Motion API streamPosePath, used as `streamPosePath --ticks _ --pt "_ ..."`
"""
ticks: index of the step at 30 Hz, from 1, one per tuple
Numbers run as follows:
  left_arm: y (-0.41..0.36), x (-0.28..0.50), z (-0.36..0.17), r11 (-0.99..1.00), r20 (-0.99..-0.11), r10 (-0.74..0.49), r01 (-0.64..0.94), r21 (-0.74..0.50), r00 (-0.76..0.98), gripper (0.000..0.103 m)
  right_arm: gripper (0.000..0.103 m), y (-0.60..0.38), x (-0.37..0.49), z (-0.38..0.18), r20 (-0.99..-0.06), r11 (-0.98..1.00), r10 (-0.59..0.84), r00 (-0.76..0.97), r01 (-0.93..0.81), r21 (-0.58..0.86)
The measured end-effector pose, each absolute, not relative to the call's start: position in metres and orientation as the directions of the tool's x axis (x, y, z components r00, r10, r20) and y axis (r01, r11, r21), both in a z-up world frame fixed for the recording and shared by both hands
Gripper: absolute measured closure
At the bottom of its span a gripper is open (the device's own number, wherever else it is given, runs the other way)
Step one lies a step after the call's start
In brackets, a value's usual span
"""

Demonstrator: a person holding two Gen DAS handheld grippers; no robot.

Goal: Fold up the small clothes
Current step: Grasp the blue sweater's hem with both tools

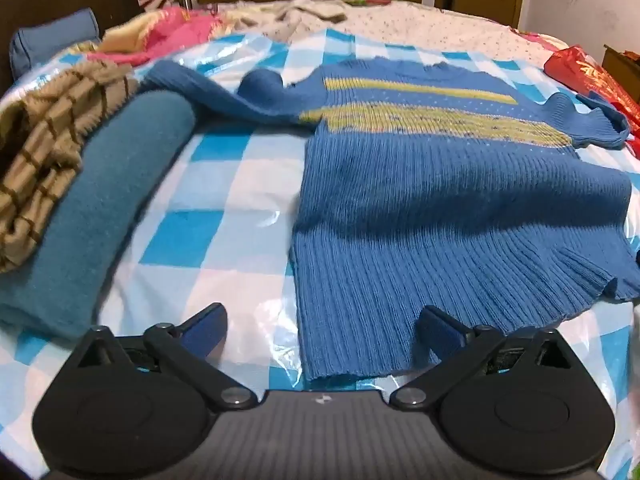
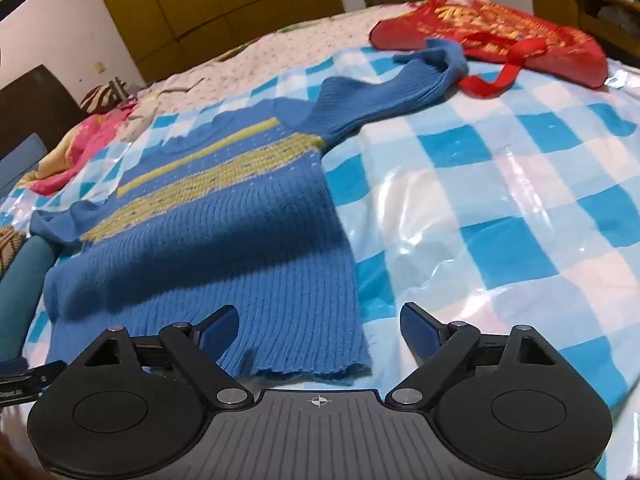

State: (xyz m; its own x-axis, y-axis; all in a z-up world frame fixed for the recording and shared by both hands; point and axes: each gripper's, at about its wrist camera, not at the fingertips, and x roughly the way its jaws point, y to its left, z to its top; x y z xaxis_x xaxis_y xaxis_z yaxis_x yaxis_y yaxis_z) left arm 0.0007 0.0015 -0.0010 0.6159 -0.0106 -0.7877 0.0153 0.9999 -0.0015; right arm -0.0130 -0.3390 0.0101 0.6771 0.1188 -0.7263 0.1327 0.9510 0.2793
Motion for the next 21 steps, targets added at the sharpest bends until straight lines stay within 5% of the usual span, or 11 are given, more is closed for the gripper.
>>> streamPosePath --ticks 4,8,14,21 --pt "0.005 0.001 -0.003 0.999 -0.802 -0.039 0.03 -0.026 0.596 0.011 0.034 -0.341 -0.011 0.008 -0.744 0.949 0.142 0.653 0.123 0.289" --pt "0.006 0.003 0.003 0.998 -0.804 -0.056 0.033 -0.046 0.592 0.047 0.058 -0.348 -0.008 0.006 -0.761 0.936 0.186 0.622 0.123 0.329" --pt "0.007 0.006 0.003 0.991 -0.814 -0.127 0.046 -0.123 0.566 0.081 0.086 -0.356 -0.009 0.005 -0.775 0.926 0.229 0.589 0.114 0.36" --pt "0.014 0.0 0.006 0.984 -0.835 -0.178 0.083 -0.158 0.521 0.084 0.095 -0.361 -0.014 0.009 -0.777 0.907 0.282 0.562 0.107 0.406"
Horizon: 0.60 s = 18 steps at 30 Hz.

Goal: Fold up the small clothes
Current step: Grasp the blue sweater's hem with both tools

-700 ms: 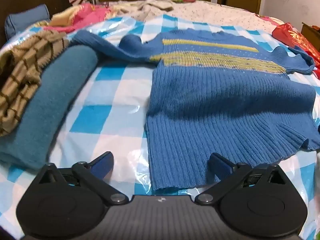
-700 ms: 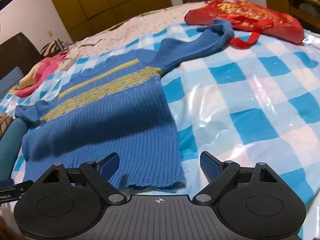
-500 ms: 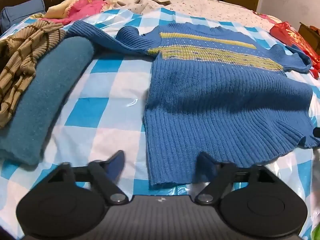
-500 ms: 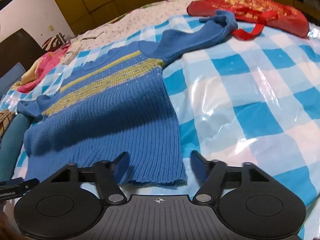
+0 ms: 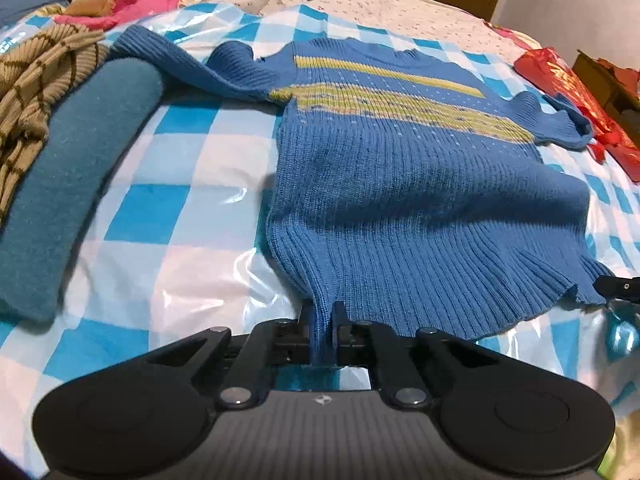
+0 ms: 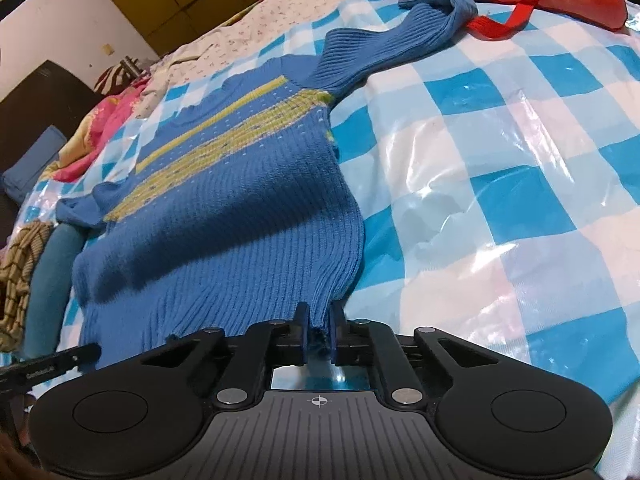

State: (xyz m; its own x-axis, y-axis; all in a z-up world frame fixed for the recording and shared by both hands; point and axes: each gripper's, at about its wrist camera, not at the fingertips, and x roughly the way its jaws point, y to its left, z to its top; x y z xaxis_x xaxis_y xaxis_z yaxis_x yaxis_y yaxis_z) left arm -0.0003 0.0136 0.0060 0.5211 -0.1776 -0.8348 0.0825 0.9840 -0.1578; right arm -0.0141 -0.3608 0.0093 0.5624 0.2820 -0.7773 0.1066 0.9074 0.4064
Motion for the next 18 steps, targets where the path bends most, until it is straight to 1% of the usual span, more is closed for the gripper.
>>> streamPosePath --ticks 7,14,17,18 --pt "0.028 -0.022 0.013 0.982 -0.866 -0.189 0.094 -0.164 0.463 0.084 0.096 -0.365 -0.043 0.027 -0.8 0.916 0.303 0.518 0.075 0.395" --pt "0.023 -0.044 0.019 0.983 -0.89 -0.159 0.149 -0.105 0.427 0.084 0.096 -0.356 -0.071 0.033 -0.843 0.935 0.299 0.448 0.036 0.352" --pt "0.017 -0.048 0.024 0.982 -0.893 -0.143 0.172 -0.075 0.427 0.083 0.095 -0.35 -0.07 0.033 -0.858 0.946 0.289 0.425 0.013 0.325" --pt "0.018 -0.049 0.026 0.982 -0.892 -0.139 0.174 -0.07 0.429 0.082 0.092 -0.35 -0.069 0.034 -0.861 0.947 0.288 0.42 0.01 0.322"
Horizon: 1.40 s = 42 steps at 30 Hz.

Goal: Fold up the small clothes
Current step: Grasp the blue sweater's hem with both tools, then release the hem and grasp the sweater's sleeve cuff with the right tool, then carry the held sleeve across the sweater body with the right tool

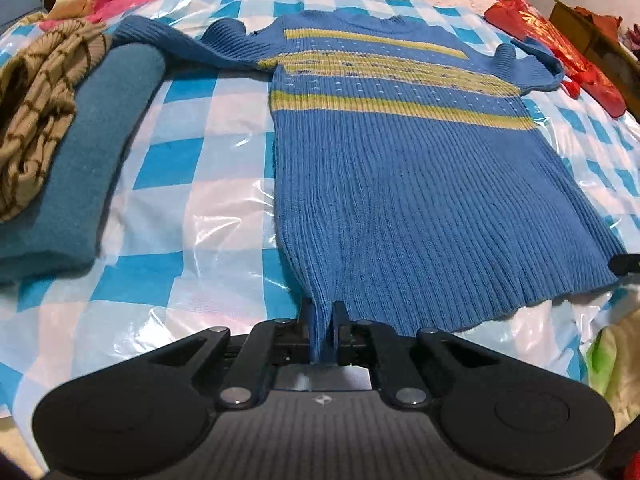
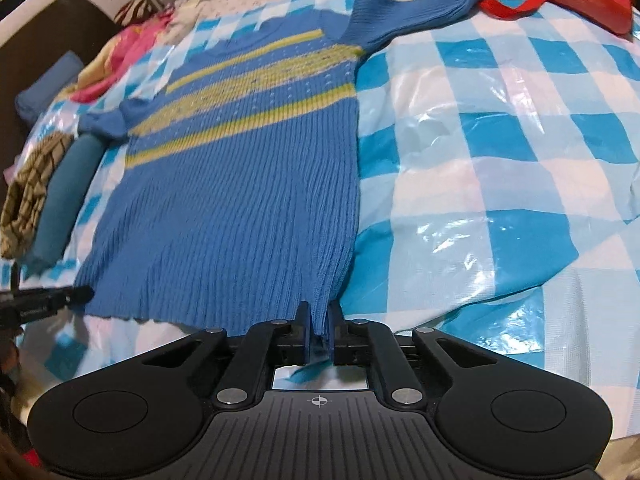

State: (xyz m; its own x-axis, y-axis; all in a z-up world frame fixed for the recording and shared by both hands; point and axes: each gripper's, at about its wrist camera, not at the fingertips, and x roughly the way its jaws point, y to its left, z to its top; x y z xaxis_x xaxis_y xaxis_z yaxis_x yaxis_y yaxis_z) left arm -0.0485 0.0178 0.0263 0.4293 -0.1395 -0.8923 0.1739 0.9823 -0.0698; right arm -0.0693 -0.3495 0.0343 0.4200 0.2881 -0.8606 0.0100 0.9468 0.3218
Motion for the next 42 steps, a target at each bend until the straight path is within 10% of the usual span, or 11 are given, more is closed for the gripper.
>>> streamPosePath --ticks 10,23,32,42 --pt "0.019 -0.047 0.059 0.981 -0.823 -0.181 0.161 -0.111 0.539 0.082 0.088 -0.375 -0.049 0.067 -0.803 0.95 0.202 0.561 0.088 0.301" --pt "-0.118 0.07 0.026 0.888 -0.737 -0.436 0.38 -0.259 0.517 0.082 0.074 -0.413 0.166 0.052 -0.569 0.93 -0.329 0.753 0.153 -0.335" --pt "-0.14 0.084 0.007 0.865 -0.741 -0.47 0.42 -0.276 0.48 0.082 0.077 -0.414 0.247 0.007 -0.523 0.839 -0.417 0.743 0.094 -0.535" --pt "-0.111 0.073 0.01 0.877 -0.72 -0.465 0.383 -0.292 0.515 0.082 0.097 -0.438 0.242 0.06 -0.575 0.951 -0.31 0.757 0.244 -0.192"
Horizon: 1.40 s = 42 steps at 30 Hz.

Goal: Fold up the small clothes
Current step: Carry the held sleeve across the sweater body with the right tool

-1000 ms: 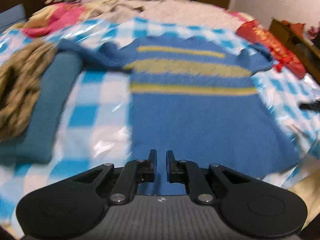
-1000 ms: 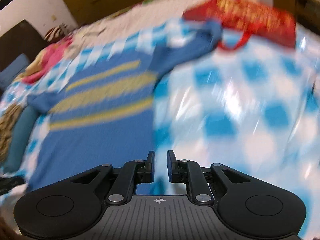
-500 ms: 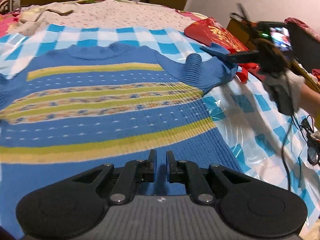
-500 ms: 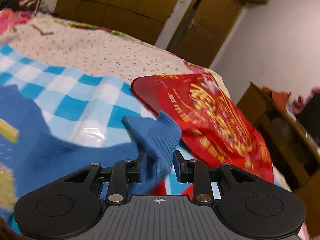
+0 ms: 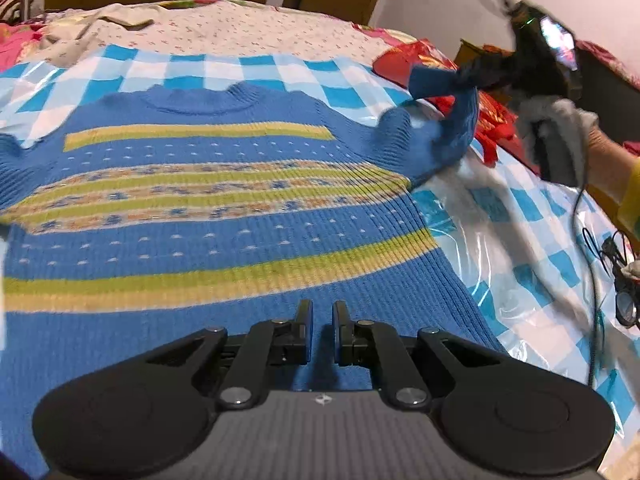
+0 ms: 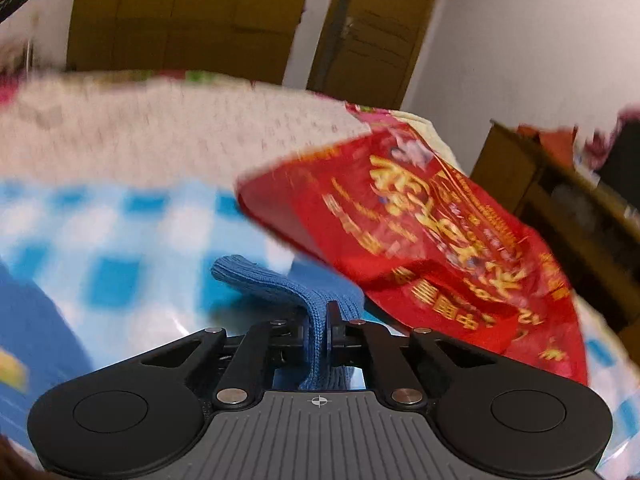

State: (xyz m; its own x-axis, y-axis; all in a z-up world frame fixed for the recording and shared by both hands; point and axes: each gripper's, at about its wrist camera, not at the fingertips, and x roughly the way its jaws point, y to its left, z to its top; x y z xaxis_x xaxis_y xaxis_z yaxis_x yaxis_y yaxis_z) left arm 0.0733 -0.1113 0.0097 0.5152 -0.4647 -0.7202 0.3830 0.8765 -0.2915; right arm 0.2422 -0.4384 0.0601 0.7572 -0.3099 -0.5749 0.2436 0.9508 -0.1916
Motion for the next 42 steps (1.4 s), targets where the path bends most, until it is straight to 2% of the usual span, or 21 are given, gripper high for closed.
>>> streamPosePath --ticks 4,7,11,13,15,17,21,23,25,26,27,28,36,39,42 --pt "-0.091 0.068 0.015 0.883 -0.697 -0.462 0.354 -0.307 0.549 0.082 0.097 -0.398 0.227 0.1 -0.526 0.992 -0.113 0.843 0.123 -0.015" --pt "-0.075 0.064 0.014 0.898 -0.688 -0.436 0.323 -0.298 0.58 0.082 0.097 -0.337 0.209 0.108 -0.492 0.998 0.054 0.869 -0.063 0.0" --pt "-0.06 0.064 0.006 0.906 -0.691 -0.422 0.286 -0.312 0.586 0.082 0.096 -0.253 0.188 0.07 -0.564 0.953 0.223 0.795 -0.299 -0.045" --pt "-0.055 0.062 0.004 0.908 -0.688 -0.42 0.282 -0.311 0.592 0.082 0.095 -0.224 0.187 0.037 -0.652 0.929 0.213 0.727 -0.357 -0.095" --pt "-0.05 0.06 0.004 0.909 -0.678 -0.417 0.289 -0.301 0.605 0.082 0.091 -0.205 0.181 0.012 -0.698 0.908 0.177 0.694 -0.389 -0.156" --pt "-0.047 0.059 0.005 0.909 -0.67 -0.417 0.293 -0.296 0.615 0.081 0.09 -0.196 0.174 0.007 -0.693 0.884 0.149 0.706 -0.409 -0.227" --pt "-0.04 0.06 0.004 0.898 -0.655 -0.439 0.288 -0.332 0.615 0.081 0.079 -0.184 0.161 0.015 -0.656 0.839 0.134 0.743 -0.437 -0.324" --pt "-0.036 0.059 0.005 0.898 -0.648 -0.44 0.287 -0.334 0.622 0.081 0.078 -0.175 0.161 0.013 -0.641 0.819 0.115 0.759 -0.437 -0.371" --pt "-0.032 0.059 0.006 0.899 -0.64 -0.438 0.281 -0.337 0.631 0.081 0.079 -0.168 0.168 0.009 -0.641 0.819 0.109 0.76 -0.434 -0.375" --pt "-0.03 0.059 0.007 0.899 -0.638 -0.437 0.279 -0.338 0.634 0.081 0.083 -0.164 0.173 0.007 -0.643 0.82 0.108 0.758 -0.433 -0.373" --pt "-0.028 0.059 0.007 0.899 -0.635 -0.436 0.275 -0.341 0.637 0.081 0.093 -0.16 0.175 0.005 -0.648 0.822 0.101 0.755 -0.43 -0.373" --pt "-0.026 0.058 0.008 0.899 -0.632 -0.436 0.275 -0.342 0.64 0.081 0.095 -0.157 0.178 0.005 -0.652 0.829 0.103 0.751 -0.427 -0.361" --pt "-0.019 0.056 0.011 0.895 -0.619 -0.44 0.265 -0.358 0.651 0.081 0.096 -0.147 0.169 0.037 -0.538 0.902 0.19 0.821 -0.362 -0.235" --pt "-0.019 0.053 0.013 0.896 -0.621 -0.44 0.27 -0.352 0.649 0.081 0.095 -0.134 0.166 0.019 -0.635 0.832 0.251 0.731 -0.498 -0.244" --pt "-0.015 0.049 0.013 0.898 -0.622 -0.437 0.269 -0.349 0.65 0.081 0.086 -0.124 0.157 0.008 -0.7 0.759 0.267 0.662 -0.592 -0.271"
